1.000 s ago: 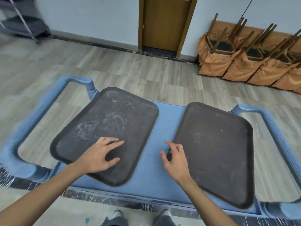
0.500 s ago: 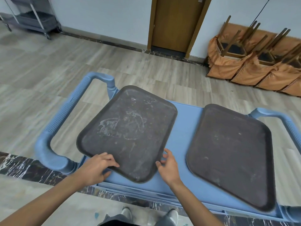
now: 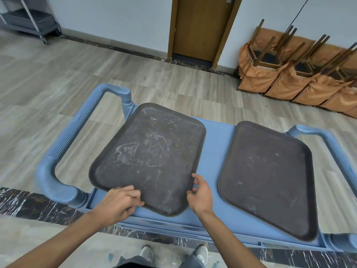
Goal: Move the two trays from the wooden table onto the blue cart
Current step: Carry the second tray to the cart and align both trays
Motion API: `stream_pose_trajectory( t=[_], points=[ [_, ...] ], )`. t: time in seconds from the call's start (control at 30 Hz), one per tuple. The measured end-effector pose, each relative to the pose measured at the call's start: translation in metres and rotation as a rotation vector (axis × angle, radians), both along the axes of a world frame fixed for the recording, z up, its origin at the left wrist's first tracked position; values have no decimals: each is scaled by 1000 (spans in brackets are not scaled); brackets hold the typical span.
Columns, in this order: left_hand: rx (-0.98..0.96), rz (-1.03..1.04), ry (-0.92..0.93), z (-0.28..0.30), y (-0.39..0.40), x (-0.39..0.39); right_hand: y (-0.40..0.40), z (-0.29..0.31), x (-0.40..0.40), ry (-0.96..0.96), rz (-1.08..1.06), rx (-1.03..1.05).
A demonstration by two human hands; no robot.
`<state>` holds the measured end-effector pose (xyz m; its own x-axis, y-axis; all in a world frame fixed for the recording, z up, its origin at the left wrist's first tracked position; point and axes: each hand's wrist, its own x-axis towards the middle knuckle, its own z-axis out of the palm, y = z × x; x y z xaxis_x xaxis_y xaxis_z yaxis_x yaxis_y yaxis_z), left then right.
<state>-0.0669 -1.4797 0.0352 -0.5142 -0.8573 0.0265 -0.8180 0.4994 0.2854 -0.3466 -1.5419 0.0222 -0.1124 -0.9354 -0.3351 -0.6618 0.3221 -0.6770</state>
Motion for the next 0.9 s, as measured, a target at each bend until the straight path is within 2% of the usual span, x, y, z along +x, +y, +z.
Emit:
stream_pose_trajectory(
  t=[0.33, 0.47, 0.53, 0.6, 0.67, 0.77, 0.9],
  points=[
    [10, -195, -134, -5, 4, -55, -10, 10, -40, 47, -50, 42],
    [73, -140, -122, -7, 1, -59, -10, 8, -41, 85, -49, 42],
    [172, -76, -101, -9, -4, -55, -7, 8, -39, 127, -31, 40],
    [232, -38, -83, -13, -4, -52, -1, 7, -37, 233, 54, -34],
    [207, 14, -49, -15, 0, -48, 10, 3, -34, 359, 197, -230],
    [146, 115, 1, -19, 12, -33, 40, -8, -19, 346, 428, -450],
    [148, 216, 16, -27, 36, -15, 75, -28, 3, 341, 679, -370]
  ],
)
